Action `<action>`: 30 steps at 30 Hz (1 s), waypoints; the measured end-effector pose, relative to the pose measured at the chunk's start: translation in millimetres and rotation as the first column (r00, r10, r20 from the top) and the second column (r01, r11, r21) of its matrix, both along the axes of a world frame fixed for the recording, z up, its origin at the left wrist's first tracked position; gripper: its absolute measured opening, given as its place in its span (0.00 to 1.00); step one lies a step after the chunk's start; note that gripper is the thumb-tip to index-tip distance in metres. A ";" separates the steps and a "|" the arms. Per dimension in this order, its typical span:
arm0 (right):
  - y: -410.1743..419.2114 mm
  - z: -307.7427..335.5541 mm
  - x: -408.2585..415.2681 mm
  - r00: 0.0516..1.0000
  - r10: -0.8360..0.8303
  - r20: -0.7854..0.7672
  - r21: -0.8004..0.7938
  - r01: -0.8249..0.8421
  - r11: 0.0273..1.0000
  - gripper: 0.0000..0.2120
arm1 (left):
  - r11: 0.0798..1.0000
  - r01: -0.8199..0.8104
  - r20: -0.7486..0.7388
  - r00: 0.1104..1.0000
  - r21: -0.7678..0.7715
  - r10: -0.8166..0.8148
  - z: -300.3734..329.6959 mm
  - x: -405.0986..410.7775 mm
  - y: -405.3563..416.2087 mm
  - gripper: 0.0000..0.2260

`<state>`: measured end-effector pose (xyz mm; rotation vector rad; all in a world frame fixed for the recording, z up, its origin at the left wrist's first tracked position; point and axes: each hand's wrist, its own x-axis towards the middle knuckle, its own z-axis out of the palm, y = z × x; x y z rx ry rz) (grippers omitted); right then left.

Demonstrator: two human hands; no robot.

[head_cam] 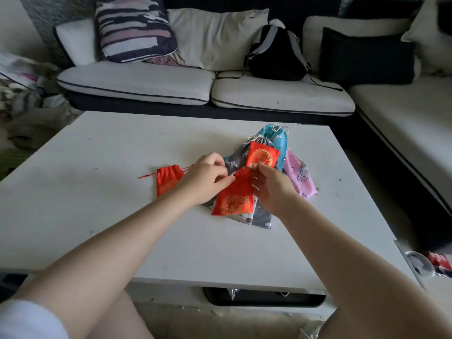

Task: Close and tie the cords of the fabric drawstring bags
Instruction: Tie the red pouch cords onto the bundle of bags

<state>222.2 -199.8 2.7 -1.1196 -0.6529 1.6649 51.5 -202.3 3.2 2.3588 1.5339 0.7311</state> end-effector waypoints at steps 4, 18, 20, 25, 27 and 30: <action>2.9 4.3 11.6 0.958 -0.096 -0.269 -0.084 0.076 0.994 0.17 | 0.989 0.018 0.051 0.999 -0.146 -0.011 8.4 -2.7 -3.7 0.16; 2.8 11.2 26.8 0.993 -0.099 -0.065 -0.157 0.088 0.984 0.15 | 0.779 0.132 0.195 0.981 -0.613 -0.013 15.8 3.5 -23.2 0.17; -1.4 8.8 25.0 0.997 -0.051 0.059 -0.162 0.060 0.985 0.15 | 0.805 0.094 0.253 0.965 -0.585 0.071 13.2 4.6 -22.7 0.17; -17.3 14.4 12.3 0.920 0.164 0.355 -0.154 -0.115 0.981 0.12 | 0.754 0.142 0.457 0.860 -0.642 0.227 19.8 13.3 -19.0 0.15; -21.2 17.3 9.4 0.877 0.251 0.410 -0.139 -0.212 0.967 0.11 | 0.763 0.142 0.498 0.828 -0.631 0.258 22.4 16.2 -18.6 0.14; -26.0 18.6 8.1 0.827 0.351 0.439 -0.103 -0.342 0.934 0.10 | 0.778 0.137 0.554 0.776 -0.614 0.300 23.7 20.8 -17.7 0.14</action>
